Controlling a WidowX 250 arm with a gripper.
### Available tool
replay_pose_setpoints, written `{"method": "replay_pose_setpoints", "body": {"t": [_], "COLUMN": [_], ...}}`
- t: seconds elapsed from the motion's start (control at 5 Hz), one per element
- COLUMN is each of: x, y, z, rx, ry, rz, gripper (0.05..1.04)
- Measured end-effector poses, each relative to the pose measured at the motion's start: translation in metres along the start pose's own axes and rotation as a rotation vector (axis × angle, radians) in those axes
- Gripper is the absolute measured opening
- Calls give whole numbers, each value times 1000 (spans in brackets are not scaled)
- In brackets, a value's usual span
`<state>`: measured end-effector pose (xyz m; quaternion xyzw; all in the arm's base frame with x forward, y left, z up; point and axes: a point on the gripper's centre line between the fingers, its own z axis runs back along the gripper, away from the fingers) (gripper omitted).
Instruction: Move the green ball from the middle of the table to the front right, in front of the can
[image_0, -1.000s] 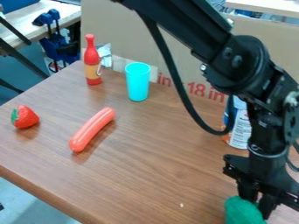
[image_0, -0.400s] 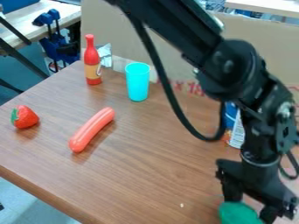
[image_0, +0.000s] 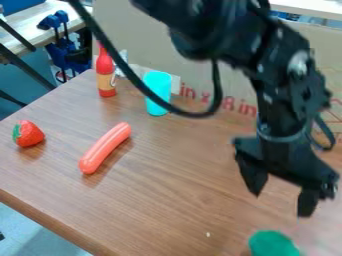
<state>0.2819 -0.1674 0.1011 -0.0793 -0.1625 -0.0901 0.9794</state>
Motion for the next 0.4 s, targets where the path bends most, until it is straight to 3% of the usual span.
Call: {"method": "replay_pose_setpoints", "body": {"t": [0.2, 0.4], "x": [-5, -17], "y": [23, 62], "z": [33, 58], "rx": [61, 126], "ry": [41, 186], "rz": [-54, -63], "gripper": [1007, 1007]}}
